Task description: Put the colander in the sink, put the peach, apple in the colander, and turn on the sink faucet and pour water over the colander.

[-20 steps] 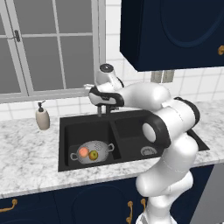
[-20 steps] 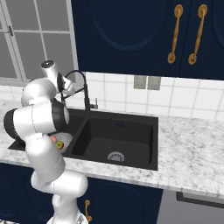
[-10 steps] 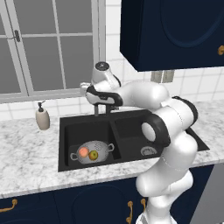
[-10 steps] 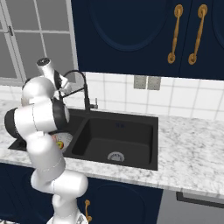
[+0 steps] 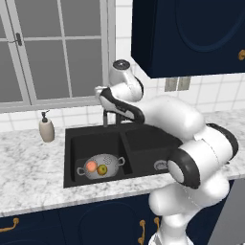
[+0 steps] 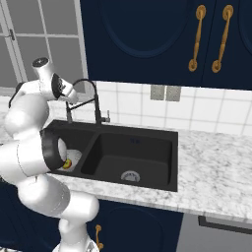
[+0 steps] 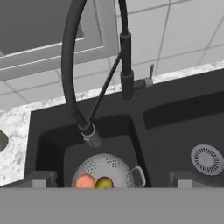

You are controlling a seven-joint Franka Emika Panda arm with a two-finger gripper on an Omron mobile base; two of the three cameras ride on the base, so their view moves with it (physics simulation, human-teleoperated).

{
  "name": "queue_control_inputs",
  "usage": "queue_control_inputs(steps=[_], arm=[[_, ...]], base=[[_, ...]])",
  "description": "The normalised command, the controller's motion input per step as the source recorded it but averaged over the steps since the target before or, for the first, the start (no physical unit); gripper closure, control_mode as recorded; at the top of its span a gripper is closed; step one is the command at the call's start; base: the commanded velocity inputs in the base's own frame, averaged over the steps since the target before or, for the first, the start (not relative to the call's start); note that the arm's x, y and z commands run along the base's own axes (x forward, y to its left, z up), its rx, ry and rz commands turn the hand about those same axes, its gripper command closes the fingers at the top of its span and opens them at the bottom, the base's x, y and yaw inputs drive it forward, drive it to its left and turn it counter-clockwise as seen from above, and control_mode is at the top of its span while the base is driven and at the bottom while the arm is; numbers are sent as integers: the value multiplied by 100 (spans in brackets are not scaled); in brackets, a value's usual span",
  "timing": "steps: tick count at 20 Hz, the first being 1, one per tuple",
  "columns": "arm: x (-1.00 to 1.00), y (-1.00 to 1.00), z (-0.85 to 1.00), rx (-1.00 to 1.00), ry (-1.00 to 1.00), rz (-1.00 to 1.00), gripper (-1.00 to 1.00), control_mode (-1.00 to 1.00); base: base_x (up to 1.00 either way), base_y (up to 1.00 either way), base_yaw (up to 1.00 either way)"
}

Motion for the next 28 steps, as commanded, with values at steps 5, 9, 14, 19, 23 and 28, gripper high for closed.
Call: queue_control_inputs(steps=[5, 9, 14, 19, 23, 28], arm=[[-99, -98, 6, 0, -2, 0, -100, -100], [-84, -100, -8, 0, -8, 1, -100, -100], [4, -76, -32, 0, -24, 20, -100, -100], [47, -30, -52, 0, -30, 19, -100, -100], [74, -10, -45, 0, -30, 11, -100, -100], [63, -7, -42, 0, -25, 4, -100, -100]], base=[[0, 0, 0], [0, 0, 0], [0, 0, 0], [0, 0, 0], [0, 0, 0], [0, 0, 0]])
